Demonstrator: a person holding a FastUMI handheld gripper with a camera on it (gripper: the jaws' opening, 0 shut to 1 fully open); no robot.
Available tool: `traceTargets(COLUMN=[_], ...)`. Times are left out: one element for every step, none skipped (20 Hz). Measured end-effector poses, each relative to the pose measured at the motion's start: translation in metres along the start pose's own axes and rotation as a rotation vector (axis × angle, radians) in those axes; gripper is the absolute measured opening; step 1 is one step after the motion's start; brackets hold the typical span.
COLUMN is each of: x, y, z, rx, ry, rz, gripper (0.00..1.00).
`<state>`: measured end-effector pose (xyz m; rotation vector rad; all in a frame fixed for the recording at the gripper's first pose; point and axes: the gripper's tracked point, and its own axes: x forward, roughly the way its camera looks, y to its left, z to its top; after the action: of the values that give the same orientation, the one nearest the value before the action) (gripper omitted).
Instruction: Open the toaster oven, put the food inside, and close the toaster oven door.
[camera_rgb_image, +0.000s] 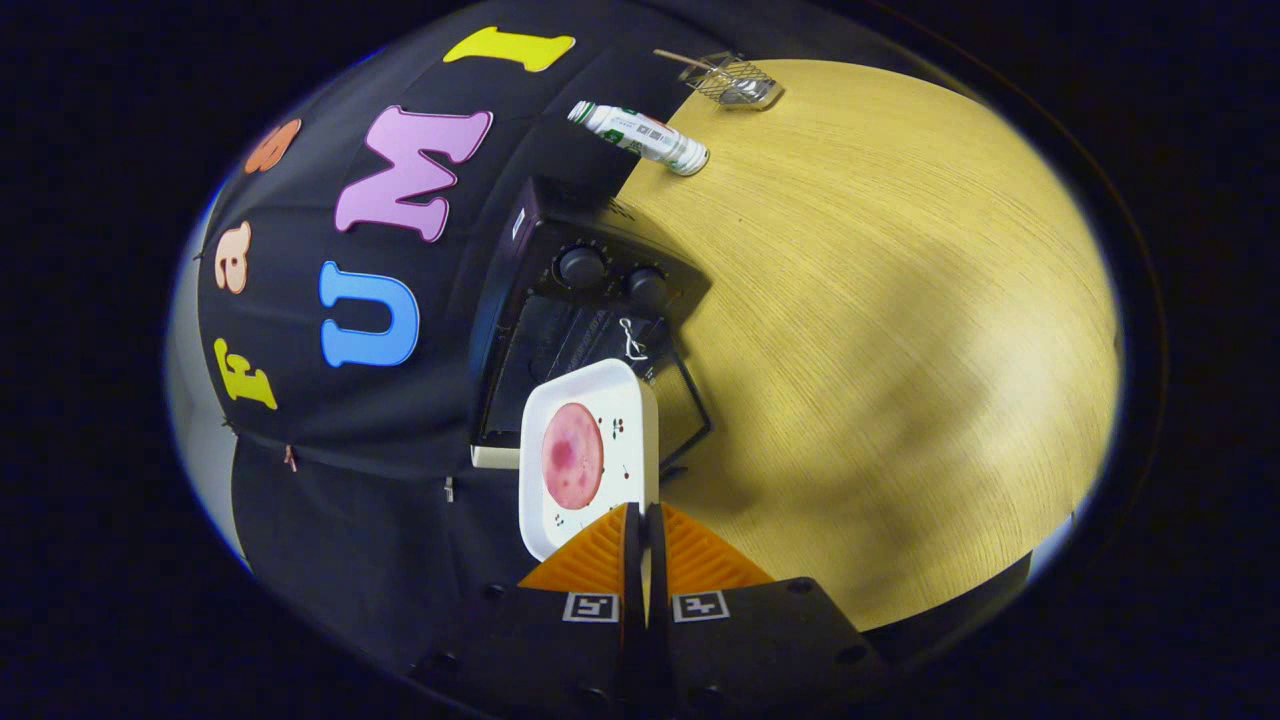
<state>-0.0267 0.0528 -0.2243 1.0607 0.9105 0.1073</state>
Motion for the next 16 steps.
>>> traceTargets(x=[0.011, 0.024, 0.036, 0.050, 0.064, 0.078, 0.090, 0.101, 0.112, 0.122, 0.132, 0.141, 0.150, 0.156, 0.163, 0.166], y=[0.006, 0.013, 0.018, 0.023, 0.026, 0.029, 0.033, 0.038, 0.041, 0.045, 0.049, 0.051, 0.054, 0.054, 0.054, 0.056], z=[0.001, 0.004, 0.006, 0.007, 0.010, 0.011, 0.013, 0.018, 0.021, 0.024, 0.028, 0.030, 0.035, 0.041, 0.045, 0.049], rx=[-0.009, -0.006, 0.012, 0.034, 0.052, 0.066, 0.077, 0.089, 0.103, 0.121, 0.142, 0.163, 0.185, 0.206, 0.225, 0.240], ry=[-0.006, -0.010, -0.013, -0.013, -0.012, -0.011, -0.012, -0.015, -0.019, -0.026, -0.029, -0.036, -0.049, -0.064, -0.081, -0.094], rz=[-0.003, -0.001, 0.002, 0.004, 0.003, -0.003, -0.007, -0.008, -0.006, -0.001, 0.006, 0.017, 0.028, 0.033, 0.031, 0.022], gripper=[0.05, 0.05, 0.05, 0.05, 0.05, 0.05, 0.05, 0.05, 0.05, 0.05, 0.05, 0.05, 0.05, 0.05, 0.05, 0.05])
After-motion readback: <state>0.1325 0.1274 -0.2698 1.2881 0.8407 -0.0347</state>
